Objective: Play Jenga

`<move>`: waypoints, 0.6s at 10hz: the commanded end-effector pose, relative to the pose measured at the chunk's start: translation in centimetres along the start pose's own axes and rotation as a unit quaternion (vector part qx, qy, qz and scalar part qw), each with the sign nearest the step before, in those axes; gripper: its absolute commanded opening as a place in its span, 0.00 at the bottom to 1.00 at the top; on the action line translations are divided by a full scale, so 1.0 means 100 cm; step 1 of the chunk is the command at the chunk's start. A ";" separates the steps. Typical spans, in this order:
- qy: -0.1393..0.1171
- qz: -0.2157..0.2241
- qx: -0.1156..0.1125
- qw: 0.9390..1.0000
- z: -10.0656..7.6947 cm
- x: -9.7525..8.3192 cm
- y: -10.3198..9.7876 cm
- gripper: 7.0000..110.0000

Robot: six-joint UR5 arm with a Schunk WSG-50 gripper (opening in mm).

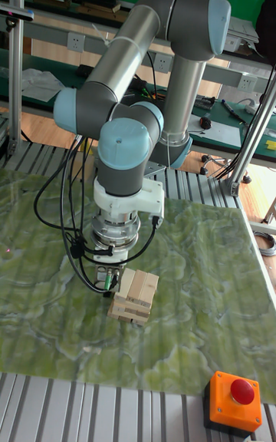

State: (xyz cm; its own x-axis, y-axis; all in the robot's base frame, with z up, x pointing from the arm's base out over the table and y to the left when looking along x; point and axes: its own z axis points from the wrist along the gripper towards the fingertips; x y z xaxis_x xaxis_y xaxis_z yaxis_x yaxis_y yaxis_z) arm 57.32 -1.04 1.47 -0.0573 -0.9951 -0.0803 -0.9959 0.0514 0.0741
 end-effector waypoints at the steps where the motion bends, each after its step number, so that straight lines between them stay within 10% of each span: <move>1: -0.006 0.010 0.002 1.000 0.001 -0.003 -0.001 0.57; 6: -0.010 0.003 0.009 1.000 0.007 -0.006 -0.008 0.57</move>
State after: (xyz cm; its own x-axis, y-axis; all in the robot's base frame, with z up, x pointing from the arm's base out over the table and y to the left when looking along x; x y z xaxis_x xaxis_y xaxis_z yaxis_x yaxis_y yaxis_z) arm 57.67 -0.78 0.95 -0.0602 -0.9948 -0.0822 -0.9964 0.0549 0.0649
